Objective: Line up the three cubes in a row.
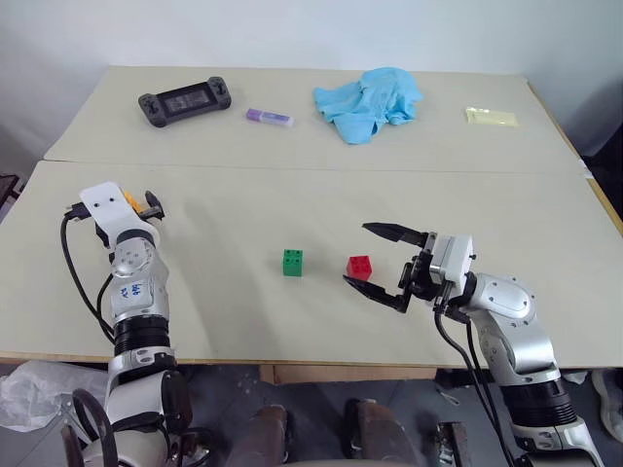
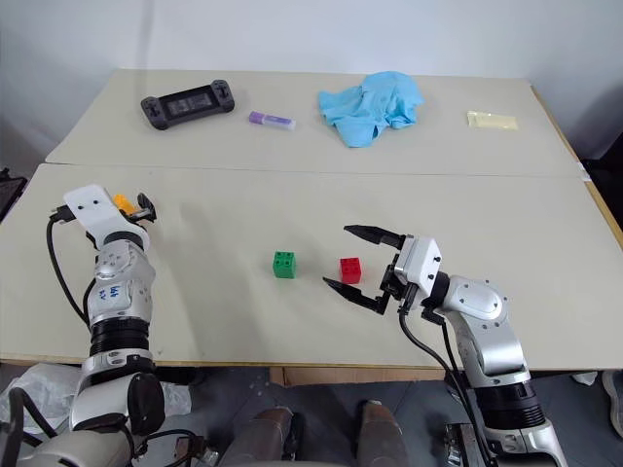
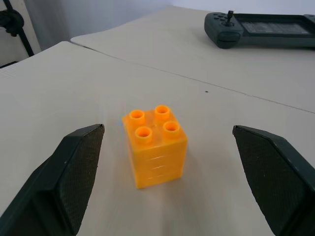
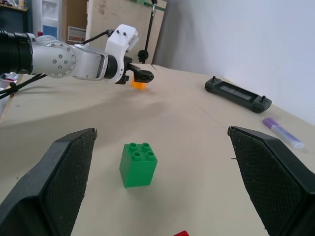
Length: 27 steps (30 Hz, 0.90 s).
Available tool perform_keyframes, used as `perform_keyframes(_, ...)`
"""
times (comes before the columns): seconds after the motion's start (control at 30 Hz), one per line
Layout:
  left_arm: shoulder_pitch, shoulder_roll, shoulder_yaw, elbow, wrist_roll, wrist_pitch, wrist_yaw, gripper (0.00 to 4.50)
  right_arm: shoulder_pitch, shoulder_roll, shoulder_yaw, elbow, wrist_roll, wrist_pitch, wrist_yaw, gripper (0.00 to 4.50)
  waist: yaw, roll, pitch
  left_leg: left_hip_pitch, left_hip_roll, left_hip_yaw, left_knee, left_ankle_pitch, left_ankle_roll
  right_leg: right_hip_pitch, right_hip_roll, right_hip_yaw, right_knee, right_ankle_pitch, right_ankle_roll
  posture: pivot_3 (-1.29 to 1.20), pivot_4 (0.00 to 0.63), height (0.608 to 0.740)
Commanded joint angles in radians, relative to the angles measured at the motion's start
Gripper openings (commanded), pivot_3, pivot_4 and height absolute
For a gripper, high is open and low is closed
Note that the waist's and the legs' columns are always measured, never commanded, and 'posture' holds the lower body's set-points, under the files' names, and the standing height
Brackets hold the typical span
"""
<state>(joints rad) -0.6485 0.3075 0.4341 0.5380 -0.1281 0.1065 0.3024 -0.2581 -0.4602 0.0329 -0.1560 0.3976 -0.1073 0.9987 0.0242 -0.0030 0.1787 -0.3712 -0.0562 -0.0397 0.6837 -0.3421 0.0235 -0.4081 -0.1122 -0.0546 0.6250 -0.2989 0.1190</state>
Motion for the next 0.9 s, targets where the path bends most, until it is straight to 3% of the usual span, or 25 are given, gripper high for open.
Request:
perform_keyframes(0.03,-0.054,0.020,0.011,0.058,-0.014,-0.047,-0.001,4.44,0.003,-0.006,-0.013,-0.026,0.012,-0.016,0.002,4.50,0.001,0.000,0.000,0.000,0.000,0.000,0.000,0.000,0.000,0.000,0.000,0.000,0.000,0.000,0.000,0.00,0.150,0.740)
perform_keyframes(0.23,-0.137,0.069,0.013,0.258,-0.019,-0.086,-0.003,4.44,0.004,-0.007,-0.012,-0.020,0.005,-0.020,0.002,4.50,0.000,0.000,0.000,0.000,0.000,0.000,0.000,0.000,0.000,0.000,0.000,-0.001,0.000,0.000,0.000,0.00,0.150,0.740)
perform_keyframes(0.37,-0.169,0.082,0.009,0.324,-0.025,-0.113,0.001,3.59,0.012,-0.009,-0.007,-0.027,0.002,-0.018,0.002,4.50,0.000,0.000,0.000,0.000,0.000,0.000,0.000,0.000,0.000,0.000,0.000,-0.001,0.001,0.000,0.000,0.00,0.150,0.740)
perform_keyframes(0.6,-0.152,0.100,-0.030,0.316,0.004,-0.144,-0.003,1.50,0.023,0.006,-0.004,-0.027,-0.011,-0.037,-0.011,4.50,0.000,0.000,0.000,0.000,0.000,0.000,0.000,0.000,0.000,0.000,0.000,-0.001,0.001,0.000,0.000,0.00,0.150,0.740)
perform_keyframes(0.7,-0.094,0.091,-0.051,0.229,-0.001,-0.153,-0.050,1.49,0.028,0.008,-0.001,-0.019,-0.016,-0.048,-0.012,4.50,-0.001,0.000,0.000,0.000,0.000,0.000,0.000,0.000,0.000,0.000,0.000,-0.001,0.001,0.000,0.000,0.00,0.150,0.740)
perform_keyframes(0.77,-0.038,0.070,-0.067,0.109,-0.077,-0.207,-0.229,1.49,0.031,0.009,0.000,-0.014,-0.024,-0.059,-0.016,4.50,-0.002,0.000,0.000,0.000,0.000,0.000,0.000,0.000,0.000,0.000,0.000,-0.001,0.001,0.000,0.000,0.00,0.150,0.740)
perform_keyframes(0.83,0.055,0.095,-0.135,-0.110,-0.245,-0.175,-0.636,1.49,0.036,0.011,0.000,-0.017,-0.027,-0.060,-0.022,4.50,-0.004,0.000,0.000,-0.001,0.000,0.000,0.000,0.000,0.000,-0.001,-0.001,-0.001,0.001,0.000,0.000,0.00,0.150,0.740)
perform_keyframes(0.9,0.115,0.164,-0.189,-0.233,-0.318,-0.134,-0.906,1.49,0.042,0.008,0.000,-0.021,-0.025,-0.059,-0.021,4.50,-0.003,0.000,0.000,-0.001,0.001,0.000,0.000,0.000,0.000,0.000,-0.003,-0.001,0.000,0.000,0.000,0.00,0.150,0.740)
